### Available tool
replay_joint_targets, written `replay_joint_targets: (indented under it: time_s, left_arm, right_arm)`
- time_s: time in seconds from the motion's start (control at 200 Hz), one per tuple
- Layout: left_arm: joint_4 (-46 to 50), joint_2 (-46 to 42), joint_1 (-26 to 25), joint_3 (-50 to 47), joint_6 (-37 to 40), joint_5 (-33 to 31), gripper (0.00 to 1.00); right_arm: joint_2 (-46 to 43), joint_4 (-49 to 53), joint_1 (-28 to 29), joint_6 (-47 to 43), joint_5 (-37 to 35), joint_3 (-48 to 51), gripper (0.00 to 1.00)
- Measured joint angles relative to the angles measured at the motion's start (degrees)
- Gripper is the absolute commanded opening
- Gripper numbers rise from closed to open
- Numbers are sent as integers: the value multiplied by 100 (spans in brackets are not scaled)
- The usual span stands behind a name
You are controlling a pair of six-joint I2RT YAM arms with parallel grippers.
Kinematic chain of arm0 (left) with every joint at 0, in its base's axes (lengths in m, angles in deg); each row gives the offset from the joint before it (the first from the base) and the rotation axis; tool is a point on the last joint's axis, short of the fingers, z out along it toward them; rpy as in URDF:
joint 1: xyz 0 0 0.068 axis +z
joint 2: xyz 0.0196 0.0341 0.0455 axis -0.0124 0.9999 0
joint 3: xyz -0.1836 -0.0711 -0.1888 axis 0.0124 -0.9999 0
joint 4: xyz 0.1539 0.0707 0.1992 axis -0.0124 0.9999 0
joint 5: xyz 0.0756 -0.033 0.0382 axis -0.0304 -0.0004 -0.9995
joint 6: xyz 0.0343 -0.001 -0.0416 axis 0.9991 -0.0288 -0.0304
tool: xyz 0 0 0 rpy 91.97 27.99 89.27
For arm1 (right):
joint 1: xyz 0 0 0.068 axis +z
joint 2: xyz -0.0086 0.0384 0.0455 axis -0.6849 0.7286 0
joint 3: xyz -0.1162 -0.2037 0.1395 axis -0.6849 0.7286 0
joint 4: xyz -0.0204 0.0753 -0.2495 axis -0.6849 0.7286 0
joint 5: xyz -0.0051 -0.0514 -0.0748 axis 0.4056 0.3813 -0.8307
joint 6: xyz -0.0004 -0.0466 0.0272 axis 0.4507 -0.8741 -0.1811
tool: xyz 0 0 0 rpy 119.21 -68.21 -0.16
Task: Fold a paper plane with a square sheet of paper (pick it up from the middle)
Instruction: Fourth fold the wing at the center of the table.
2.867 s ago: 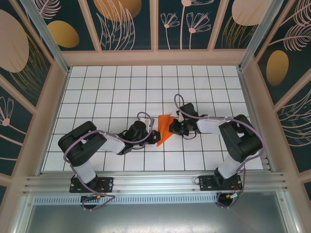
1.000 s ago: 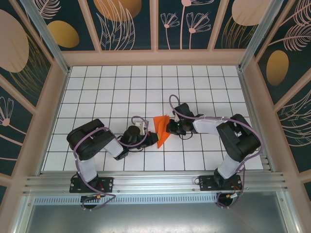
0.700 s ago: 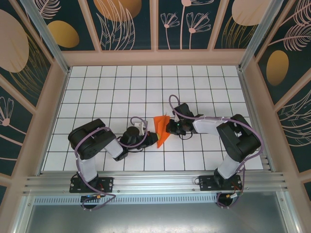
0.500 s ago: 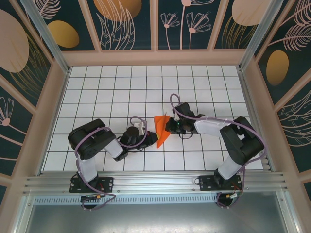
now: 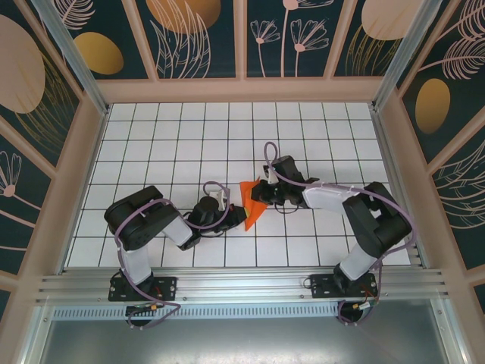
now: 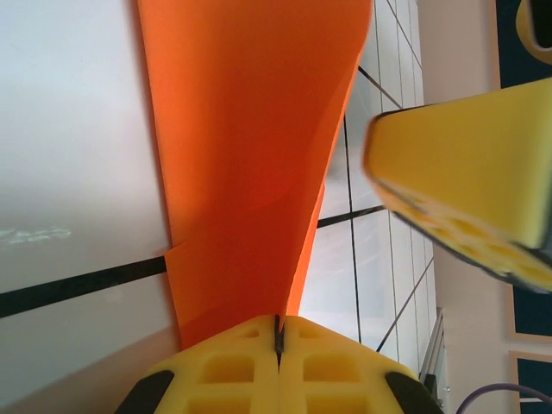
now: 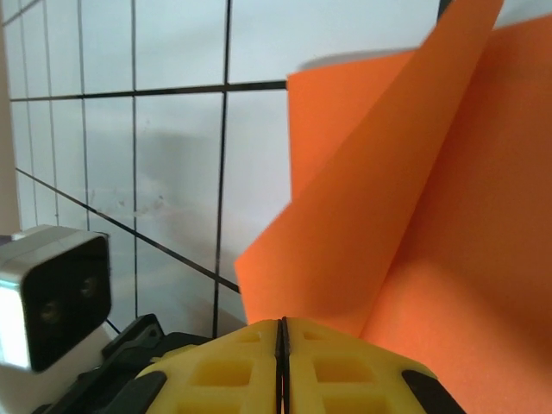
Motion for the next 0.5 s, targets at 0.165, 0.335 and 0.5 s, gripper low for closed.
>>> replay_joint_targets:
  time_s: [0.165,0.335,0.5]
  left_arm:
    - [205,-59,0,20,39,-39,15]
    - [533,-269,-4,74,131,-87,25]
    - [811,-481,-7,116,264,-146,35]
  right_arm:
    - [236,-2,0,-7,72,-70,10]
    - [243,-2,0,-7,76,-72,10]
    - [284,-2,0,-9,79,-79,10]
